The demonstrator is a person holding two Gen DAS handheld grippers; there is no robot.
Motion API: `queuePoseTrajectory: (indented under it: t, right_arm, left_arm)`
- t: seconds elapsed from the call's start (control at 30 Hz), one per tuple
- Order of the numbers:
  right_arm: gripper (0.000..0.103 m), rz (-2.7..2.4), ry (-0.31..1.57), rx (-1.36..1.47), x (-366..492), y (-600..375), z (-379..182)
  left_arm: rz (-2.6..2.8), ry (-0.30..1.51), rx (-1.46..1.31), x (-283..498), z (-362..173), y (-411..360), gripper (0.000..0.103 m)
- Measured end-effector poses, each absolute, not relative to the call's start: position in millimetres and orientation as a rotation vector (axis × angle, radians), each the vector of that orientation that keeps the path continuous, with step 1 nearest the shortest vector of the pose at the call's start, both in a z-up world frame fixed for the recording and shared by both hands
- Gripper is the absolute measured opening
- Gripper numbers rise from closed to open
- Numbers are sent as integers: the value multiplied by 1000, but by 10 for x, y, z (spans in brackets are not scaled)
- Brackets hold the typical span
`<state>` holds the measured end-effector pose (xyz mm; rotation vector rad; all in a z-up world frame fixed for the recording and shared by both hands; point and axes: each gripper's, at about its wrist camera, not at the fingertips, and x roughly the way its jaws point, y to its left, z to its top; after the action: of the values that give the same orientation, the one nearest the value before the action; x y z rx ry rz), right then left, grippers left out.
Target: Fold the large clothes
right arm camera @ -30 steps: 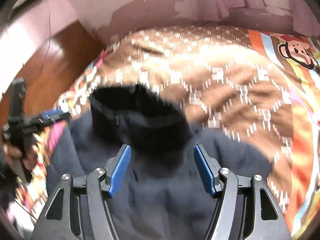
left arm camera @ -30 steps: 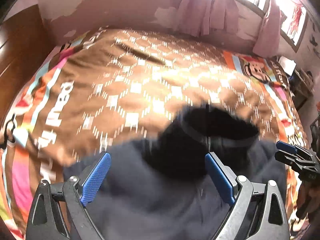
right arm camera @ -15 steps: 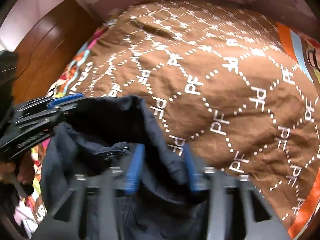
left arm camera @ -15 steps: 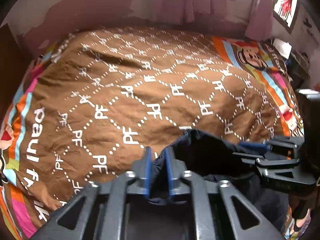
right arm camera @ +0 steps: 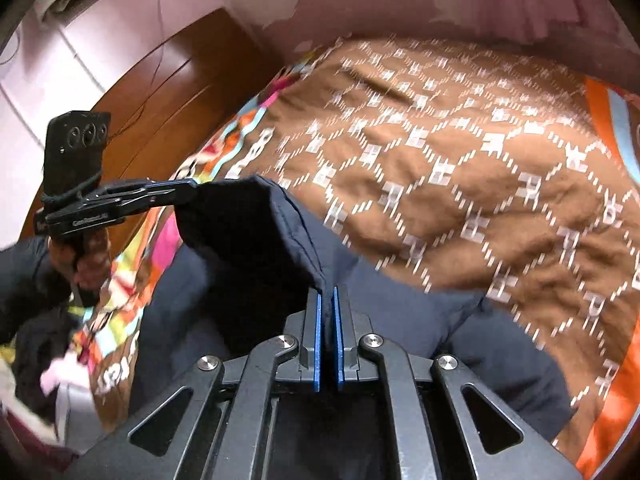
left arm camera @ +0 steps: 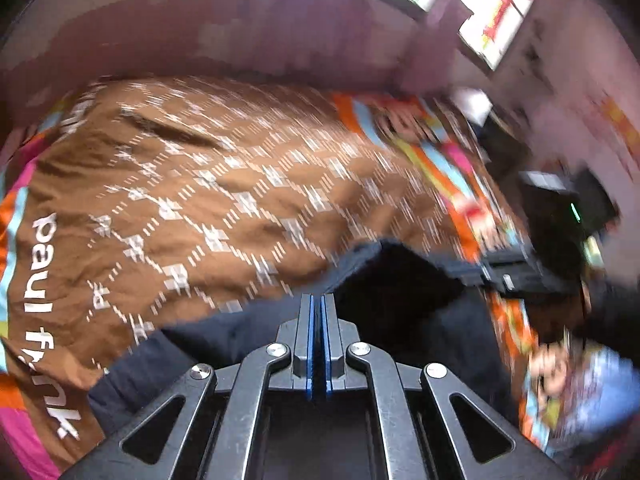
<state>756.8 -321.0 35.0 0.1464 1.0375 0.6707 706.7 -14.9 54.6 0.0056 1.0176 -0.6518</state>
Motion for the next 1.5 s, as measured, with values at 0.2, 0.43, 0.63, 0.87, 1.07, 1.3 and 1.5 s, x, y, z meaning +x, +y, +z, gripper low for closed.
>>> queuePoseTrajectory:
  t: [0.2, 0.43, 0.63, 0.87, 1.07, 1.3, 1.5]
  right_arm:
    - [5, 667, 1188, 44, 7478, -3090, -87]
    - [5, 634, 1264, -3, 7537, -2862, -499]
    - [5, 594, 1333, 43, 7591, -2830, -887]
    - [9, 603, 1317, 154, 7456, -3057, -616]
    - [13, 586, 1173, 201, 7608, -3420, -77]
    - [13, 513, 1148, 448, 8168, -3457, -298]
    - [13, 605, 1259, 387, 7963, -2948, -611]
  left_arm:
    - [-648, 1245, 301, 6873, -54, -492, 3]
    - [-467, 1338, 484, 7080, -553, -732, 3]
    - [-463, 1369, 538, 7030, -804, -790, 3]
    - [-538, 1222, 510, 6768, -381, -633, 7]
    - [-654, 1076, 361, 6689, 269, -516, 43]
    - [-539, 1117, 85, 7440, 139, -747, 46]
    - [-619, 1247, 93, 7333, -399, -953, 25]
